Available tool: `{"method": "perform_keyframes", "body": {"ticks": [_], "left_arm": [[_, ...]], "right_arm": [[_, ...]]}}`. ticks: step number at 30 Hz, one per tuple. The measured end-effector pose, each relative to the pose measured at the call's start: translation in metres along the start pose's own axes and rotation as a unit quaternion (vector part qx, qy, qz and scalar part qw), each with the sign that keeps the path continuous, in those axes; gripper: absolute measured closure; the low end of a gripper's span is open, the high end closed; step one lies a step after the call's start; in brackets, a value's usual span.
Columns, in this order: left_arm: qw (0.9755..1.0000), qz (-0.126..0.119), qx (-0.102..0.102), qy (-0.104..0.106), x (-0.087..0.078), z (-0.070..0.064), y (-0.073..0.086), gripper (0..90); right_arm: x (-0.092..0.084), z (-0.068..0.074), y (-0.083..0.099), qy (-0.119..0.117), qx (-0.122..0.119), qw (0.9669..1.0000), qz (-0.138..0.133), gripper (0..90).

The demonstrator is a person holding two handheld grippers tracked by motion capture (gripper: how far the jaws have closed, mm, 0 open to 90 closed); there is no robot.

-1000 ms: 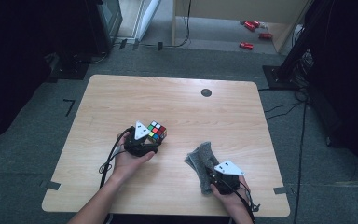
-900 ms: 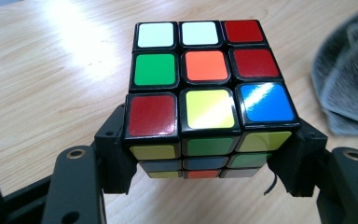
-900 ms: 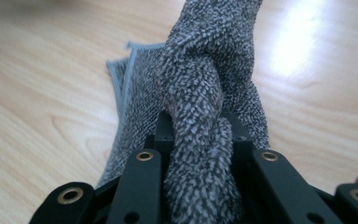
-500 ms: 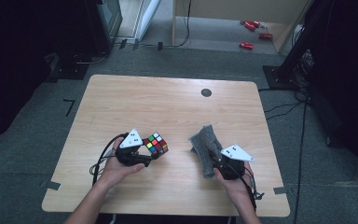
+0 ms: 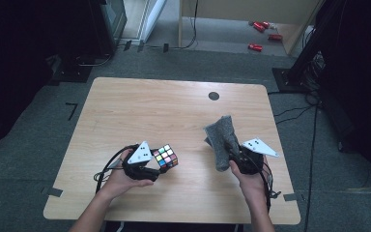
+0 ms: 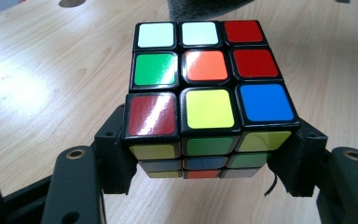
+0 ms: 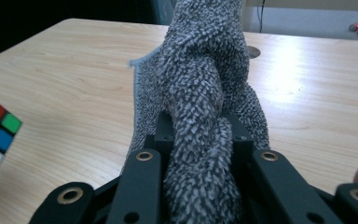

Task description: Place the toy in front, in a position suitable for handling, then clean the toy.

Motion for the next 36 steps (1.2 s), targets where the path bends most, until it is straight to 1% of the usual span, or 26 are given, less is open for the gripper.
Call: {"method": "perform_keyframes", "body": {"ticks": [1,3,4,6,7,9,11,13,16,19,22,23,27,29,30,34,36], "left_arm": [[0.9999,-0.008,-0.007,0.004,0.0,0.002,0.0,34.3],[0.9994,-0.024,-0.022,0.015,-0.002,0.005,0.0,34.4],[0.9991,-0.032,-0.024,0.016,-0.003,0.006,-0.001,34.4],[0.9986,-0.041,-0.025,0.02,-0.006,0.008,-0.001,34.4],[0.9987,-0.043,-0.025,0.016,-0.007,0.01,-0.001,34.4],[0.9987,-0.043,-0.022,0.012,-0.006,0.011,-0.001,34.5],[0.9985,-0.046,-0.027,0.015,-0.005,0.011,-0.001,34.4],[0.9984,-0.047,-0.024,0.018,-0.005,0.01,-0.002,34.5],[0.9987,-0.043,-0.018,0.019,-0.003,0.007,-0.002,34.4],[0.9988,-0.041,-0.022,0.018,-0.002,0.006,-0.001,34.4],[0.9983,-0.045,-0.022,0.031,-0.003,0.004,-0.002,34.4],[0.9982,-0.047,-0.02,0.031,-0.004,0.003,-0.002,34.3],[0.9984,-0.047,-0.016,0.025,-0.002,0.001,-0.003,34.4],[0.999,-0.041,-0.004,0.015,0.0,-0.001,-0.003,34.4],[0.9992,-0.038,-0.002,0.013,0.001,-0.002,-0.003,34.4],[0.9994,-0.033,-0.002,0.01,0.006,-0.005,-0.005,34.5],[0.9995,-0.031,-0.002,0.008,0.007,-0.006,-0.005,34.4]], "right_arm": [[0.0,0.002,0.001,-0.005,0.0,1.0,0.002,73.7],[0.001,0.007,0.002,-0.011,-0.011,0.9999,0.006,73.5],[0.001,0.01,0.002,-0.014,-0.018,0.9997,0.006,73.4],[0.001,0.015,0.001,-0.018,-0.023,0.9996,0.006,73.2],[0.001,0.017,0.0,-0.021,-0.023,0.9995,0.004,73.1],[0.0,0.02,0.0,-0.023,-0.024,0.9994,0.002,72.8],[-0.002,0.023,0.0,-0.024,-0.023,0.9994,0.0,72.4],[-0.004,0.024,-0.001,-0.029,-0.022,0.9993,-0.002,72.1],[-0.007,0.027,-0.002,-0.032,-0.027,0.9991,-0.007,71.6],[-0.009,0.03,-0.005,-0.033,-0.025,0.9991,-0.012,71.2],[-0.01,0.034,-0.007,-0.037,-0.024,0.9989,-0.016,71.3],[-0.01,0.035,-0.007,-0.039,-0.025,0.9988,-0.017,71.4],[-0.011,0.043,-0.009,-0.048,-0.031,0.9982,-0.02,71.5],[-0.012,0.047,-0.01,-0.052,-0.034,0.9978,-0.022,71.5],[-0.012,0.05,-0.01,-0.053,-0.036,0.9977,-0.023,71.4],[-0.012,0.061,-0.013,-0.064,-0.044,0.9967,-0.026,71.3],[-0.012,0.067,-0.014,-0.072,-0.046,0.996,-0.027,71.3]]}}
Point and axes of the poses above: each handheld gripper's, and its own axes: x roughly forward along the jaws, y roughly out of its underside, z roughly to its left, the point moved 5 cm from there along x, roughly forward along the jaws, and after that the axes turned 9 degrees about z, right-handed, at the moved point
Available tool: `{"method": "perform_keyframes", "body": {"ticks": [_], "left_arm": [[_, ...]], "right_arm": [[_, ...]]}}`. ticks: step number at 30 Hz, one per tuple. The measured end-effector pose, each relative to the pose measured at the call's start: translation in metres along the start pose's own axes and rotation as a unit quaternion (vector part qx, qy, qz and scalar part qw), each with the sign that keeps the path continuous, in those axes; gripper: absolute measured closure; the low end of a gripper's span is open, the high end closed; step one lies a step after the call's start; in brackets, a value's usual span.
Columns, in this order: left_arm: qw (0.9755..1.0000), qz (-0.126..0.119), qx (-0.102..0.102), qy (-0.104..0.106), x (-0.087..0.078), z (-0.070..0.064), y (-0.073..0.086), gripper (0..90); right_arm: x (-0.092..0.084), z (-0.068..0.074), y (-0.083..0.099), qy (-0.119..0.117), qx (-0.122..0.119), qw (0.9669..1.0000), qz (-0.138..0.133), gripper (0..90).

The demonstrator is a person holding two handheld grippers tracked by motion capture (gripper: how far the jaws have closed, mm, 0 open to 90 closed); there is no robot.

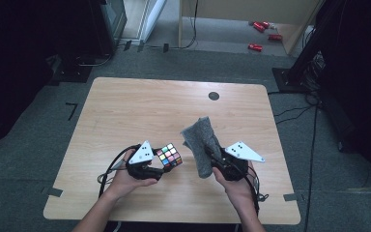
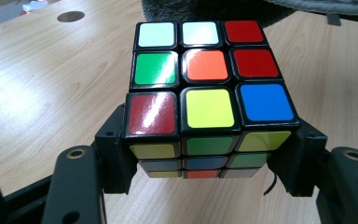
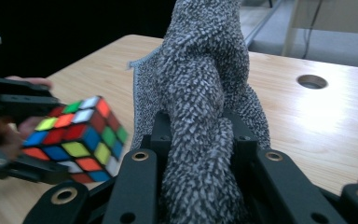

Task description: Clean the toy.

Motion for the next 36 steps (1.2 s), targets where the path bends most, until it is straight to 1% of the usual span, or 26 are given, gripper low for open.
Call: {"method": "perform_keyframes", "body": {"ticks": [5,8,10,13,16,19,21,23,28,30,34,35,36], "left_arm": [[0.9999,0.003,0.003,-0.011,0.001,-0.002,-0.003,34.5],[0.9995,0.015,0.018,-0.022,0.004,-0.007,-0.005,34.4],[0.9991,0.021,0.028,-0.026,0.006,-0.012,-0.007,34.4],[0.9979,0.033,0.042,-0.035,0.012,-0.019,-0.009,34.5],[0.9974,0.04,0.051,-0.032,0.016,-0.027,-0.011,34.5],[0.9977,0.035,0.053,-0.025,0.017,-0.033,-0.014,34.5],[0.9976,0.036,0.056,-0.023,0.016,-0.034,-0.015,34.5],[0.9976,0.035,0.057,-0.017,0.016,-0.034,-0.015,34.6],[0.9971,0.033,0.065,-0.023,0.015,-0.035,-0.015,34.7],[0.997,0.033,0.067,-0.023,0.015,-0.035,-0.015,34.7],[0.9968,0.036,0.068,-0.023,0.015,-0.034,-0.013,34.7],[0.9969,0.033,0.068,-0.019,0.015,-0.034,-0.012,34.7],[0.9972,0.028,0.068,-0.012,0.014,-0.035,-0.013,34.8]], "right_arm": [[0.005,0.022,-0.002,-0.027,-0.013,0.9996,0.004,71.2],[0.007,0.033,-0.003,-0.04,-0.019,0.999,0.004,71.2],[0.009,0.042,-0.003,-0.053,-0.018,0.9984,0.007,70.8],[0.012,0.056,0.0,-0.058,-0.034,0.9977,0.01,70.5],[0.018,0.065,0.004,-0.063,-0.042,0.9969,0.02,70.3],[0.024,0.07,0.01,-0.065,-0.046,0.9963,0.031,70.2],[0.027,0.071,0.014,-0.058,-0.054,0.9962,0.036,70.2],[0.028,0.071,0.015,-0.054,-0.06,0.9961,0.035,70.3],[0.026,0.064,0.014,-0.035,-0.075,0.996,0.031,70.5],[0.026,0.06,0.014,-0.03,-0.073,0.9965,0.029,70.6],[0.026,0.047,0.014,-0.016,-0.064,0.9974,0.03,70.9],[0.025,0.043,0.015,-0.01,-0.064,0.9974,0.032,71.2],[0.025,0.039,0.015,0.001,-0.064,0.9973,0.035,71.3]]}}
Point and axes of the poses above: each handheld gripper's, and its own axes: x roughly forward along the jaws, y roughly out of its underside, z roughly to its left, the point moved 5 cm from there along x, roughly forward along the jaws, and after that the axes turned 9 degrees about z, right-handed, at the moved point
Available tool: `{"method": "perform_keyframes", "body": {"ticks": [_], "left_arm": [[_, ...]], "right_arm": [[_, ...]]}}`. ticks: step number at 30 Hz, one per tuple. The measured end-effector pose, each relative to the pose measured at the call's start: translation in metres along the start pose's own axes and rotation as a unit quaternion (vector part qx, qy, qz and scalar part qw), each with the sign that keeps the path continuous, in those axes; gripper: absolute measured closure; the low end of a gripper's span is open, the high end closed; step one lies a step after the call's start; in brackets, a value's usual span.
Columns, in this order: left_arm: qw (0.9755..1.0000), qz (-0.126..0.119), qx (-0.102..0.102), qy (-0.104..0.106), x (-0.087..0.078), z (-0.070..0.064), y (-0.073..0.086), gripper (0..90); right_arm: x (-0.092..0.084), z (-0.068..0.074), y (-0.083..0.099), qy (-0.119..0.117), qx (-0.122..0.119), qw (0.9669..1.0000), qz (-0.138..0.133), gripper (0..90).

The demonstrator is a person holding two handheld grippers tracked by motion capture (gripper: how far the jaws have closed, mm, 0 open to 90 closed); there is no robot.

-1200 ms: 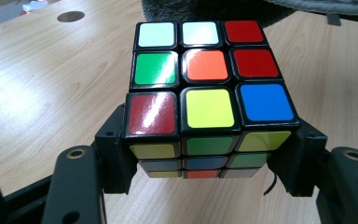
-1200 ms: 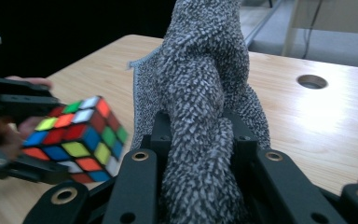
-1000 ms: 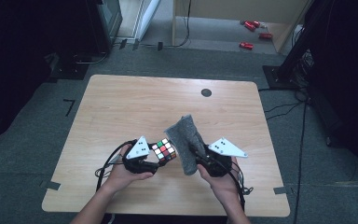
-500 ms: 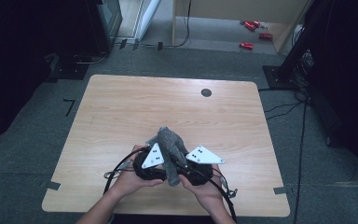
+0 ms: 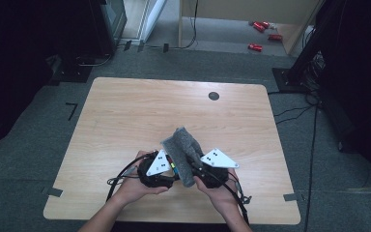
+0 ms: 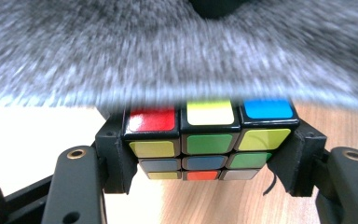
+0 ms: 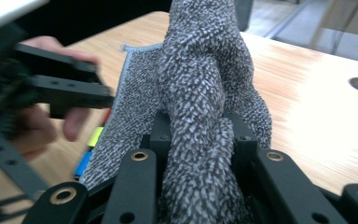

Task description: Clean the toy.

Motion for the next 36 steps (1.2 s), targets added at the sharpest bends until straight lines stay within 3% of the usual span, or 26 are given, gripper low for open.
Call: {"method": "perform_keyframes", "body": {"ticks": [3,6,11,15,17,20,24,29,31,33,36], "left_arm": [[1.0,0.002,-0.001,-0.004,0.0,0.002,0.0,34.8],[0.9999,0.011,-0.005,-0.005,0.001,0.004,0.003,34.7],[0.9999,0.002,-0.014,0.0,0.0,0.003,-0.001,34.7],[0.9999,0.001,-0.011,-0.007,0.003,0.0,-0.003,34.8],[0.9999,0.004,-0.009,-0.009,0.004,-0.002,-0.002,34.7],[0.9999,0.002,-0.007,-0.008,0.004,-0.002,-0.003,34.7],[0.9999,0.009,-0.003,-0.008,0.006,-0.002,0.0,34.8],[0.9998,0.011,-0.012,-0.007,0.009,0.003,0.004,34.8],[0.9996,0.01,-0.01,-0.023,0.009,0.004,0.003,34.7],[0.9995,0.014,-0.009,-0.026,0.01,0.005,0.004,34.8],[0.9996,0.016,-0.007,-0.024,0.011,0.003,0.003,34.8]], "right_arm": [[-0.003,-0.011,0.002,0.014,0.016,0.9998,0.001,71.4],[-0.01,-0.012,-0.003,0.009,0.028,0.9994,-0.016,71.4],[-0.009,0.02,-0.008,-0.019,-0.009,0.9995,-0.023,71.3],[-0.003,0.035,-0.003,-0.034,-0.026,0.9989,-0.02,71.2],[0.001,0.037,0.0,-0.031,-0.037,0.9987,-0.018,71.1],[0.002,0.032,0.001,-0.031,-0.031,0.9989,-0.018,71.2],[0.003,0.021,0.002,-0.013,-0.033,0.9992,-0.018,71.1],[0.007,0.0,0.007,0.001,-0.006,0.9999,-0.013,71.1],[0.005,-0.006,0.008,0.01,0.004,0.9999,-0.009,71.1],[0.001,-0.008,0.006,0.003,0.02,0.9997,-0.013,71.0],[-0.005,0.002,0.001,-0.016,0.021,0.9993,-0.024,71.0]]}}
Point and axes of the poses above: each handheld gripper's, and its own axes: x roughly forward along the jaws, y roughly out of its underside, z roughly to its left, the point moved 5 cm from there along x, roughly forward along the jaws, and after that the axes turned 9 degrees about z, right-handed, at the moved point
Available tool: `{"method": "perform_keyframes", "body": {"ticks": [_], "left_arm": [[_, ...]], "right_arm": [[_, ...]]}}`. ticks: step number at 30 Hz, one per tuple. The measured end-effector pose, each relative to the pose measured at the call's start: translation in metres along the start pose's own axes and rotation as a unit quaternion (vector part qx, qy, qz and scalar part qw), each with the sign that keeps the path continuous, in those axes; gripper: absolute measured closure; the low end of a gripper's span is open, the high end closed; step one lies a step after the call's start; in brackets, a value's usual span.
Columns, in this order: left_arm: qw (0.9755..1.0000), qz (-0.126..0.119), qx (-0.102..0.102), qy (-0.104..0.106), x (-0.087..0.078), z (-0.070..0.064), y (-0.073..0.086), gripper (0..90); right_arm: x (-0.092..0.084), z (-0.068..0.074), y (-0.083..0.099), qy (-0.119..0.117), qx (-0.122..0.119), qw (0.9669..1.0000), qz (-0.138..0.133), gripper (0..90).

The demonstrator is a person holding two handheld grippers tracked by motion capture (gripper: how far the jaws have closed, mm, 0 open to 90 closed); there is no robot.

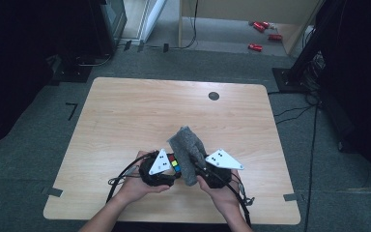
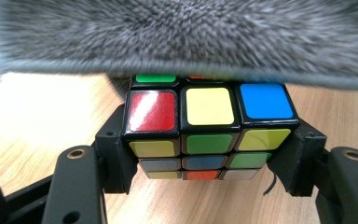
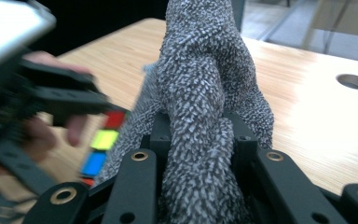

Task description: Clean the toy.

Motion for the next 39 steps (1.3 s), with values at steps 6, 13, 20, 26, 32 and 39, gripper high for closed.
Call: {"method": "perform_keyframes", "body": {"ticks": [6,13,20,26,32,39], "left_arm": [[1.0,-0.006,0.0,0.004,0.0,-0.006,-0.003,34.7],[0.9999,0.0,-0.007,0.014,0.007,-0.003,0.0,34.7],[0.9998,-0.005,-0.011,0.015,0.009,0.0,0.003,34.7],[0.9998,-0.005,-0.009,0.014,0.01,-0.005,0.004,34.7],[0.9998,-0.01,-0.006,0.019,0.009,-0.011,0.003,34.7],[0.9998,0.002,-0.012,0.017,0.008,-0.012,0.01,34.7]], "right_arm": [[0.012,0.037,0.002,-0.033,-0.052,0.9981,0.01,70.8],[0.021,0.016,0.007,-0.022,-0.025,0.9994,0.014,70.9],[0.012,-0.009,0.01,0.014,0.012,0.9998,0.009,70.8],[0.004,0.021,0.003,-0.002,-0.056,0.9984,0.003,70.5],[0.015,0.034,0.008,-0.019,-0.061,0.9978,0.018,70.6],[0.017,0.008,0.018,0.011,-0.019,0.9995,0.023,70.5]]}}
Point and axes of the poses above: each handheld gripper's, and its own axes: x roughly forward along the jaws, y roughly out of its underside, z roughly to its left, the point moved 5 cm from there along x, roughly forward along the jaws, and after that the axes turned 9 degrees about z, right-handed, at the moved point
